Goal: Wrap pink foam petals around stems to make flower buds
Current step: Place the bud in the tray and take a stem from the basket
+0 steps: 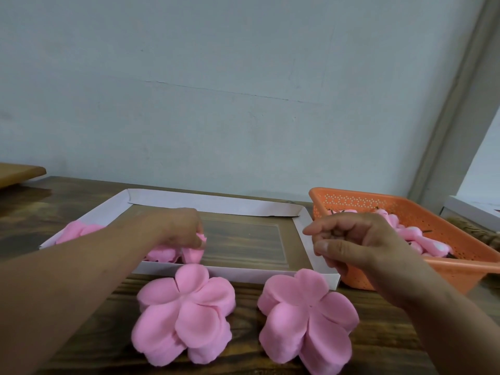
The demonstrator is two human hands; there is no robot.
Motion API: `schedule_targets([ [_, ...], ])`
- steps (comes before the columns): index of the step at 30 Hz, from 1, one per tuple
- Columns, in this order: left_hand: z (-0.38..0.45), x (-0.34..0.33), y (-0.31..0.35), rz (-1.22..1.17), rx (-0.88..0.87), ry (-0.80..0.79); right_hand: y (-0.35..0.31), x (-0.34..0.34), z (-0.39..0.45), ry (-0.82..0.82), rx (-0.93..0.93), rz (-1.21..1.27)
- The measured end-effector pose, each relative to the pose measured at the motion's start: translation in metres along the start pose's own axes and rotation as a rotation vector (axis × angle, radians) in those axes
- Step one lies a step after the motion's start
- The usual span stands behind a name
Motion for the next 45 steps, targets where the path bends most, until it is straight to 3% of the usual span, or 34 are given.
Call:
schedule_targets([
  [11, 0.000, -0.004, 0.011, 0.053, 0.052, -0.031, 0.004, 0.005, 0.000, 0.063, -0.045, -0.034],
  [18, 0.006, -0.015, 0.013, -0.009, 0.018, -0.061, 0.008, 0.006, 0.002, 0.094, -0.144, -0.183],
  [27, 0.014, -0.022, 0.008, 0.066, 0.049, 0.057, 0.011, 0.006, 0.003, 0.080, -0.151, -0.199],
  [39, 0.012, -0.025, 0.007, -0.030, 0.050, 0.105, 0.016, 0.007, 0.004, 0.080, -0.176, -0.233],
  [43, -0.010, -0.010, 0.022, 0.023, 0.099, 0.300, 0.019, 0.007, 0.005, 0.081, -0.172, -0.296],
  [45, -0.024, 0.000, 0.037, 0.000, 0.025, 0.428, 0.020, 0.006, 0.005, 0.053, -0.182, -0.374],
])
Point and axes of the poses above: each hand's wrist, its own z-axis towards the middle knuckle, its own x-axis out of the back of the hand, y = z × x, the point moved 1 cm from there along z, towards the middle knuckle, and after that the axes turned 12 degrees about -y, right-handed, at the moved point
